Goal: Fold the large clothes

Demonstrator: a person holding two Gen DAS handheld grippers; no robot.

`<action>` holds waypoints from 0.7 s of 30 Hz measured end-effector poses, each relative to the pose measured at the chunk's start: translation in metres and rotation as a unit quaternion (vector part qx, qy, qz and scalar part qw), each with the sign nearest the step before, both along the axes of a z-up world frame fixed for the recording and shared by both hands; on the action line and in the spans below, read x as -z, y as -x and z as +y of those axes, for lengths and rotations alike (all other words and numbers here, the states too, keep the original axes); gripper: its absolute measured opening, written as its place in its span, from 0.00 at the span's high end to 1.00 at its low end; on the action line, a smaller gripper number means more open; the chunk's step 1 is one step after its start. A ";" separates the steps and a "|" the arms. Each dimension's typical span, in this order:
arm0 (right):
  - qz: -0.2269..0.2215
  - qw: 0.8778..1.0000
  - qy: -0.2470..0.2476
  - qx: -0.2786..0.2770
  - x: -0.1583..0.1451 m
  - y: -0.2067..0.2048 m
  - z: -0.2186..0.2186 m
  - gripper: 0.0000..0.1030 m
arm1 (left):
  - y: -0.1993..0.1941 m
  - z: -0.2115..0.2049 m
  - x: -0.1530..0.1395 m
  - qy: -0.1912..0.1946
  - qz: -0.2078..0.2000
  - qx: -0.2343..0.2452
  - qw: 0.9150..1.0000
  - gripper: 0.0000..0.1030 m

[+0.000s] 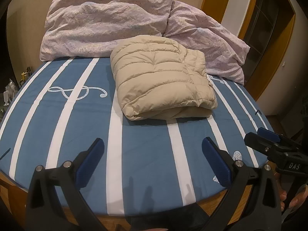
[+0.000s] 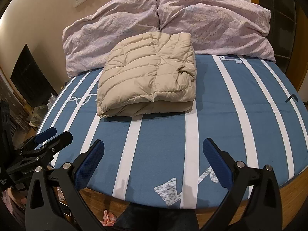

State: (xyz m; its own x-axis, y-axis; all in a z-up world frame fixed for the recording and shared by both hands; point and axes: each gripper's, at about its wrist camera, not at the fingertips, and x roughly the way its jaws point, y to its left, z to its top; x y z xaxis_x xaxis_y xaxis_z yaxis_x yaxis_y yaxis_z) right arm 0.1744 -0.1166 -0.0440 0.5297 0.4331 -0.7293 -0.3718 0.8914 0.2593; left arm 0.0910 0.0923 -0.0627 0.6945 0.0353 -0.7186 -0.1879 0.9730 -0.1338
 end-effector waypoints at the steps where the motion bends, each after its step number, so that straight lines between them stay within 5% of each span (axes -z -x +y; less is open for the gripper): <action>1: 0.000 1.000 0.000 0.000 0.000 0.000 0.000 0.01 | 0.000 0.000 0.000 0.001 0.000 0.000 1.000 0.02; 21: 0.002 1.000 -0.002 0.000 0.001 -0.001 -0.001 0.01 | -0.003 -0.004 0.001 0.006 0.001 0.008 1.000 0.02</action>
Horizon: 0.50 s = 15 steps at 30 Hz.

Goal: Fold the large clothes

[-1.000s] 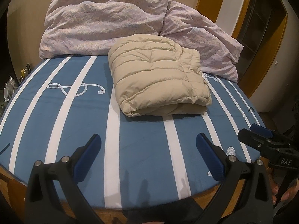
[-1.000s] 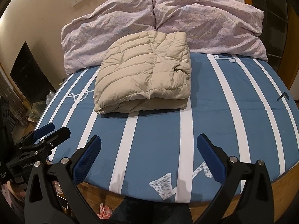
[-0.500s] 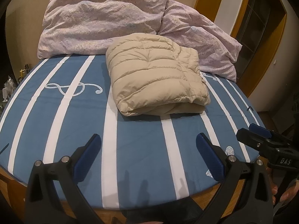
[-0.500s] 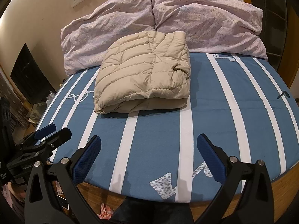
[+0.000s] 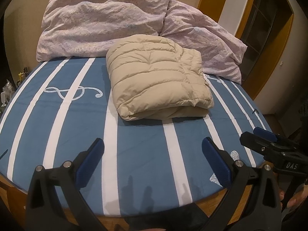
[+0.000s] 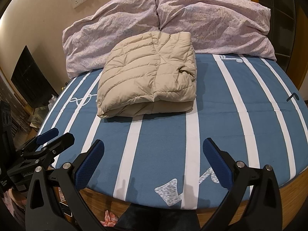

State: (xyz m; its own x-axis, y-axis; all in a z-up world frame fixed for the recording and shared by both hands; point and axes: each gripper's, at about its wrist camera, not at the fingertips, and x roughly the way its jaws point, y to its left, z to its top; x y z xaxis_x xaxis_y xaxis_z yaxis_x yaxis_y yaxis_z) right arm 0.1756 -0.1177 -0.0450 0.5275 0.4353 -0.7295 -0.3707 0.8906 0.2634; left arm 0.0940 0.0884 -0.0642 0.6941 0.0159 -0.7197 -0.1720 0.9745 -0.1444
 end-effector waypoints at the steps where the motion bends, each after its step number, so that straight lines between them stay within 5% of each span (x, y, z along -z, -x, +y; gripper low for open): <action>1: 0.000 1.000 0.000 0.000 0.000 0.000 0.000 0.01 | 0.000 -0.001 0.000 0.000 0.000 0.000 1.000 0.02; 15: 0.004 1.000 -0.002 0.000 0.002 0.000 0.002 0.01 | -0.005 0.001 0.003 0.005 0.007 0.004 1.000 0.02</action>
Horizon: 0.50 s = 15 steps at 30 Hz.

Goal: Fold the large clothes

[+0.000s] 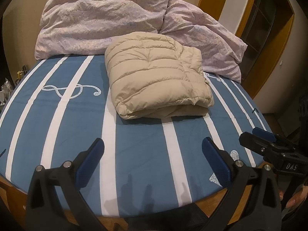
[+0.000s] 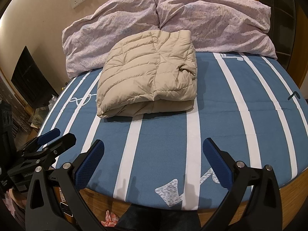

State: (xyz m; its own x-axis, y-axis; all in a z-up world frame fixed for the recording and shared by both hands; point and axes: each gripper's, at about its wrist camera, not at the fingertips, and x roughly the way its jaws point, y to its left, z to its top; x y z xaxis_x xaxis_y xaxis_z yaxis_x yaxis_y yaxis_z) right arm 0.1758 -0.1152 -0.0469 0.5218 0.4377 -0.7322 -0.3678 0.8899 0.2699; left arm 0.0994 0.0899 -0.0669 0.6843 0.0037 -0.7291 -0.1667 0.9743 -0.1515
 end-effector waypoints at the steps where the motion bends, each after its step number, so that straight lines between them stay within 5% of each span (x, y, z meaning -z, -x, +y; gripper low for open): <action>1: 0.000 1.000 0.000 0.000 0.000 0.000 0.000 0.01 | 0.000 0.000 0.000 -0.002 -0.001 -0.001 1.000 0.02; 15: 0.001 1.000 0.000 0.001 0.002 -0.001 0.001 0.01 | -0.001 0.002 0.002 -0.002 0.001 -0.001 1.000 0.02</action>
